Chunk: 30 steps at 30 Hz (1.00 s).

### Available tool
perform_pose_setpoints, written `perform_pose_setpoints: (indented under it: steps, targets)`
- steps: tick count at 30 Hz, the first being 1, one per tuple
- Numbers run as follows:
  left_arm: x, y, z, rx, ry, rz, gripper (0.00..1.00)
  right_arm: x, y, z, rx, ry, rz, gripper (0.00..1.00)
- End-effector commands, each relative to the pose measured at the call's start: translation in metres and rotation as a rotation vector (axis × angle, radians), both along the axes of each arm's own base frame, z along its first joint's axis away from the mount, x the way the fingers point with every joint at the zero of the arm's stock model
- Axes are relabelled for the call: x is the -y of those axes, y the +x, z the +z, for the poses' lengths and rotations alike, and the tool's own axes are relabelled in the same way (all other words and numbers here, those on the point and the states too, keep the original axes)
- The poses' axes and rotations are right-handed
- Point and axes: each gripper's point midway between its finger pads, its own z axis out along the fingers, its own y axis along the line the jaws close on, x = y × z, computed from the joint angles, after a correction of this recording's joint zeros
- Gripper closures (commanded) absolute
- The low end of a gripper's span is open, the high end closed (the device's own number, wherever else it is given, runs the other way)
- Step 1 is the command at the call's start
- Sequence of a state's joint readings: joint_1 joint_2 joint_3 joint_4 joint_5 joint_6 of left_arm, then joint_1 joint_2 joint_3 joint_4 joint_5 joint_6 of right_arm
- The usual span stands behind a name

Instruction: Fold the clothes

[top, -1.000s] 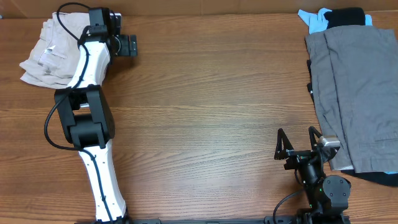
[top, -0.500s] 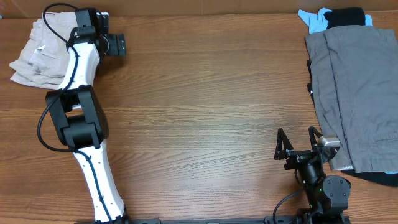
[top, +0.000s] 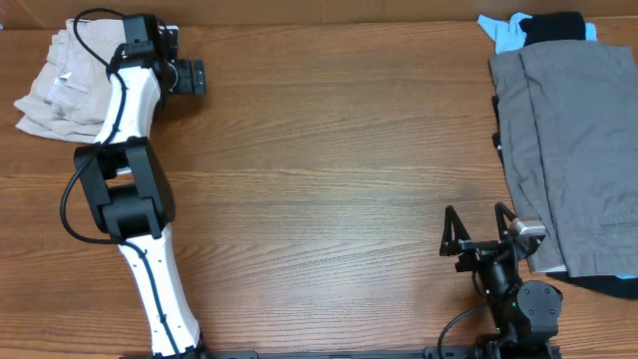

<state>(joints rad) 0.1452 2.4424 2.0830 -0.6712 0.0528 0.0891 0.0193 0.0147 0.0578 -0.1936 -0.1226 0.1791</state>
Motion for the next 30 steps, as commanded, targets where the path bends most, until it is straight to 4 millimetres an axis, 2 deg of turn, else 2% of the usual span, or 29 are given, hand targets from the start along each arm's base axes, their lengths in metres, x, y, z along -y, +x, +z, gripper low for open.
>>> perform_pose_setpoints:
  steps: [1, 4, 6, 7, 10, 12, 14, 18, 21, 24, 27, 30]
  targets:
    - [0.017, 0.005, 0.132, 0.203, 0.007, -0.061, 0.0, 0.003, 0.0, 0.004, 0.019, 0.0, -0.015, 0.0]
    - [0.043, -0.019, 0.193, 0.259, -0.06, -0.13, 0.0, 0.003, 0.0, 0.004, 0.019, 0.0, -0.015, 0.0]
    - [0.061, -0.043, 0.234, 0.29, -0.097, -0.174, 0.0, 0.003, 0.0, 0.004, 0.019, 0.0, -0.015, 0.0]
    - [0.073, -0.061, 0.259, 0.31, -0.12, -0.205, 0.0, 0.003, 0.0, 0.004, 0.019, 0.0, -0.015, 0.0]
    - [0.103, -0.114, 0.314, 0.35, -0.187, -0.275, 0.0, 0.003, 0.0, 0.004, 0.019, 0.0, -0.015, 0.0]
    - [0.12, -0.15, 0.343, 0.37, -0.218, -0.32, 0.0, 0.003, 0.0, 0.004, 0.019, 0.0, -0.015, 0.0]
    - [0.129, -0.181, 0.368, 0.404, -0.214, -0.343, 0.0, 0.003, 0.0, 0.004, 0.019, 0.0, -0.015, 0.0]
    - [0.136, -0.222, 0.411, 0.51, -0.196, -0.372, 0.0, 0.003, 0.0, 0.004, 0.019, 0.0, -0.015, 0.0]
    - [0.136, -0.244, 0.43, 0.564, -0.183, -0.376, 0.0, 0.003, 0.0, 0.004, 0.019, 0.0, -0.015, 0.0]
    - [0.134, -0.269, 0.426, 0.523, -0.171, -0.362, 0.0, 0.003, 0.0, 0.004, 0.019, 0.0, -0.015, 0.0]
    - [0.126, -0.284, 0.408, 0.434, -0.151, -0.319, 0.0, 0.003, 0.0, 0.004, 0.019, 0.0, -0.015, 0.0]
    - [0.118, -0.282, 0.382, 0.343, -0.131, -0.281, 0.01, 0.003, 0.0, 0.004, 0.019, 0.0, -0.015, 0.0]
